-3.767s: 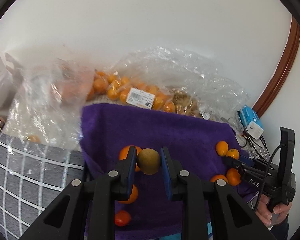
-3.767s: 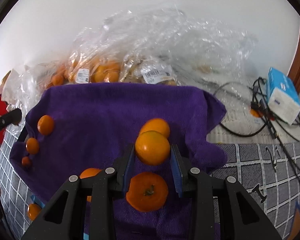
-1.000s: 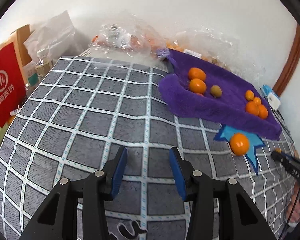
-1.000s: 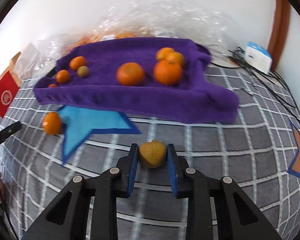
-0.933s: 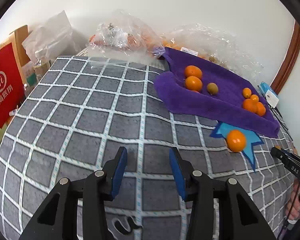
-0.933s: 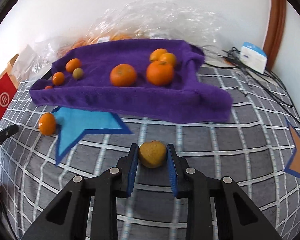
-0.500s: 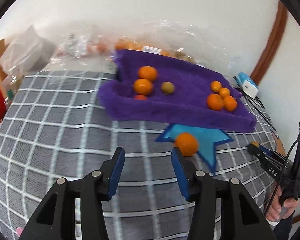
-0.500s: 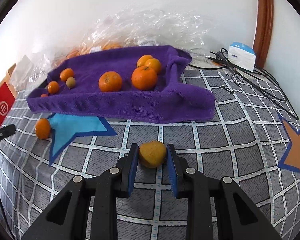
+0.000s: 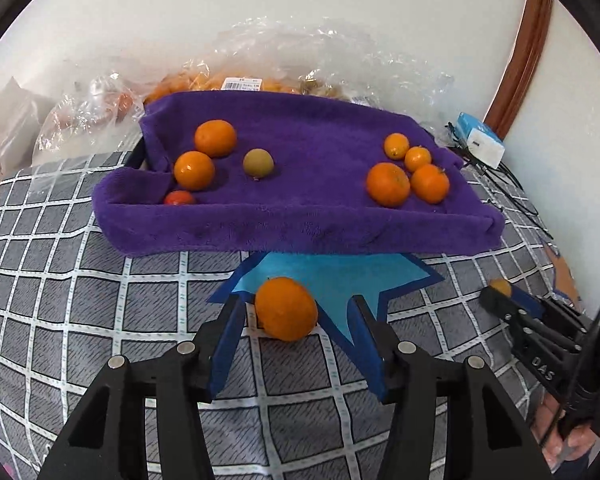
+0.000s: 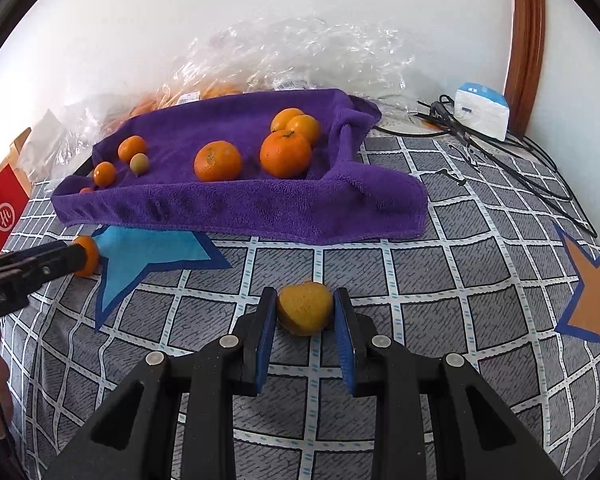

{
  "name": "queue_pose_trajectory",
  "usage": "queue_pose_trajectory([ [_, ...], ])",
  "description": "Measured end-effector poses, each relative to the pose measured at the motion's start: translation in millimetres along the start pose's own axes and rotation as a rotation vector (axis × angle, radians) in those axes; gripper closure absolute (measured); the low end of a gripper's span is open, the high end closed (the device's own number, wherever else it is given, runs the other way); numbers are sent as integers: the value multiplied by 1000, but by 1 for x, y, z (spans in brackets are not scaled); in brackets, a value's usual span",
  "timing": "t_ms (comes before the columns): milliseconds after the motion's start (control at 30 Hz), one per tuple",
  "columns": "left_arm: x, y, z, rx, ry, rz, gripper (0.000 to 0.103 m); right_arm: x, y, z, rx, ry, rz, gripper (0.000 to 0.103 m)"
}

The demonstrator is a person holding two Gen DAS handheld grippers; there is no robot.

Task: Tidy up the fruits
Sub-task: 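Grasp the yellow fruit with the right tool while the left tool grasps the orange on the blue star, then lift the orange and the yellow fruit and carry both over the towel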

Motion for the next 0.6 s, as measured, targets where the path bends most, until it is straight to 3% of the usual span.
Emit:
queue_pose_trajectory([
  [200, 3, 0, 14, -11, -6, -10, 53, 1, 2, 1, 7, 5, -13, 75],
  [333, 6, 4, 13, -26, -39, -14, 66, 1, 0, 2, -3, 10, -5, 75],
  [600, 9, 15, 7, 64, -76, -86, 71, 0, 1, 2, -5, 12, -11, 75],
])
Point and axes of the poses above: each gripper's, at about its wrist camera, not at the fingertips, and z roughly the way its jaws point, y to its left, x to its underside, the point moved 5 cm from there along z, roughly the way its jaws point, and after that the axes turned 6 degrees about z, right-handed, at the moved point
